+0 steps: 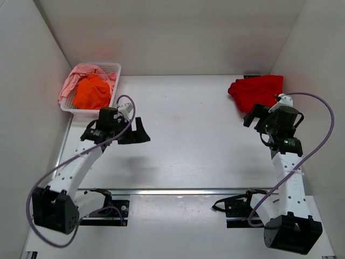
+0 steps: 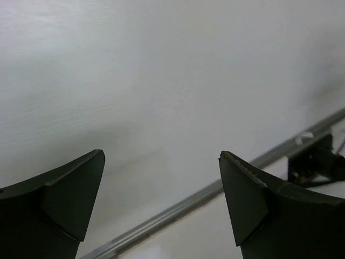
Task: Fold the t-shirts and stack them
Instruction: Grab crumpled tshirt from bin with the left arm
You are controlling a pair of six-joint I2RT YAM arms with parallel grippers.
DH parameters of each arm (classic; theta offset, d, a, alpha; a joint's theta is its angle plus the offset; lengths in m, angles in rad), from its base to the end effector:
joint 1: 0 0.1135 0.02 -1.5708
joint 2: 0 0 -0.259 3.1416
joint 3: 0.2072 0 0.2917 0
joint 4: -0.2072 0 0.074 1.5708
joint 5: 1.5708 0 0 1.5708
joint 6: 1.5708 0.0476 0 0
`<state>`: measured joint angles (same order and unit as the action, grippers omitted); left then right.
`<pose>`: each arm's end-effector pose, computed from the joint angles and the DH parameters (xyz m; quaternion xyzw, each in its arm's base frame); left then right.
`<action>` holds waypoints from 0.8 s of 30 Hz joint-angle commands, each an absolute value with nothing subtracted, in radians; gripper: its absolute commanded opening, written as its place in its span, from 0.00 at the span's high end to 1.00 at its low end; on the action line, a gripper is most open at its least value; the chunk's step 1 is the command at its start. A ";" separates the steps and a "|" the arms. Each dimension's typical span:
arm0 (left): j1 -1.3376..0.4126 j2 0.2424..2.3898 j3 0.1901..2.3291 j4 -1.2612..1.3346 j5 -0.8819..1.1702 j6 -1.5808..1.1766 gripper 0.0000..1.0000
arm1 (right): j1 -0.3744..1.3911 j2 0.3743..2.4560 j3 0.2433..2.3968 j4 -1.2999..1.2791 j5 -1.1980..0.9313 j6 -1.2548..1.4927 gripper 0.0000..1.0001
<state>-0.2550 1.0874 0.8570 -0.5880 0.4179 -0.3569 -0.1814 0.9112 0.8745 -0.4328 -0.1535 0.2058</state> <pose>0.2579 -0.0872 0.2503 0.0298 0.9125 -0.2922 0.2846 0.2538 -0.0392 0.3129 0.1241 0.8415 0.0717 0.5209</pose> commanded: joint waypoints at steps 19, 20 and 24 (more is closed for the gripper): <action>0.071 1.824 1.722 -0.508 -0.041 -0.288 0.34 | -0.116 1.032 0.831 -0.284 -0.271 0.230 0.01; 0.072 1.857 1.748 -0.511 -0.054 -0.287 0.35 | -0.126 1.037 0.834 -0.275 -0.273 0.227 0.01; 0.090 1.939 1.804 -0.486 -0.081 -0.288 0.33 | -0.138 1.064 0.857 -0.267 -0.282 0.213 0.01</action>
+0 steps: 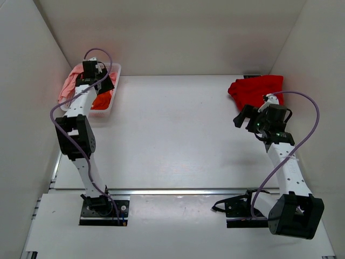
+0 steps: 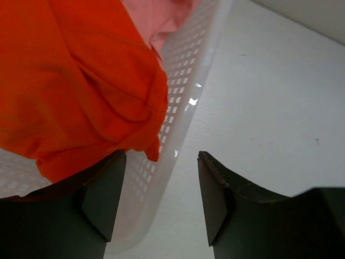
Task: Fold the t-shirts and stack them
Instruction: Grab crumpled tshirt from bin with the left arm
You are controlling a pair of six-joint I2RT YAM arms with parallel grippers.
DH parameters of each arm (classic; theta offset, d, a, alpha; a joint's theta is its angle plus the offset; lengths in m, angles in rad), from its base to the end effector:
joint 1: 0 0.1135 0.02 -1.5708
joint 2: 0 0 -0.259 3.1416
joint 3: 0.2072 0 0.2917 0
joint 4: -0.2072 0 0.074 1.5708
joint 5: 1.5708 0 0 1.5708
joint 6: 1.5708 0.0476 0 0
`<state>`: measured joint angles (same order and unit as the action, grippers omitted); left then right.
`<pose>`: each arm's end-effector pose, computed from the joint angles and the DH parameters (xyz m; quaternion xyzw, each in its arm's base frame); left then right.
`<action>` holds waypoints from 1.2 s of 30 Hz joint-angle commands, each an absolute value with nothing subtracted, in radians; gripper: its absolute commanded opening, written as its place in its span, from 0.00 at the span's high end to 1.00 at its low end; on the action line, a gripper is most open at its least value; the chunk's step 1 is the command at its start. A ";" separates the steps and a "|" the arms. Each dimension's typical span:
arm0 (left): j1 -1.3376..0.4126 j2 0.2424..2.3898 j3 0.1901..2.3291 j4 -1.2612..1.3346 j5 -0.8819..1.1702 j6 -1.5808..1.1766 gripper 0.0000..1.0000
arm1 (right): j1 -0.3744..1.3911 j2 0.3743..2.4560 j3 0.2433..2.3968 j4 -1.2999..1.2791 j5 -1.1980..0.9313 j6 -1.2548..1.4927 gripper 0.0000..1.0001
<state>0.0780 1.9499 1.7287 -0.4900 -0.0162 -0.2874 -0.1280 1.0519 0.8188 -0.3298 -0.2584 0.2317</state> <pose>0.4981 0.0397 0.2707 -0.1685 0.8933 -0.0362 0.4152 0.2839 -0.0243 0.2668 0.0941 0.8655 0.1375 0.4724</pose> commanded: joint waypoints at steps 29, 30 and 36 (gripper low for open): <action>-0.142 1.786 2.148 -0.485 -0.131 -0.299 1.00 | -0.144 1.006 0.824 -0.236 -0.333 0.291 0.01; -0.179 1.781 2.249 -0.495 -0.070 -0.322 1.00 | -0.141 1.008 0.816 -0.238 -0.327 0.294 0.01; -0.193 1.723 2.370 -0.398 0.325 -0.619 1.00 | -0.115 0.953 0.752 -0.233 -0.357 0.333 0.00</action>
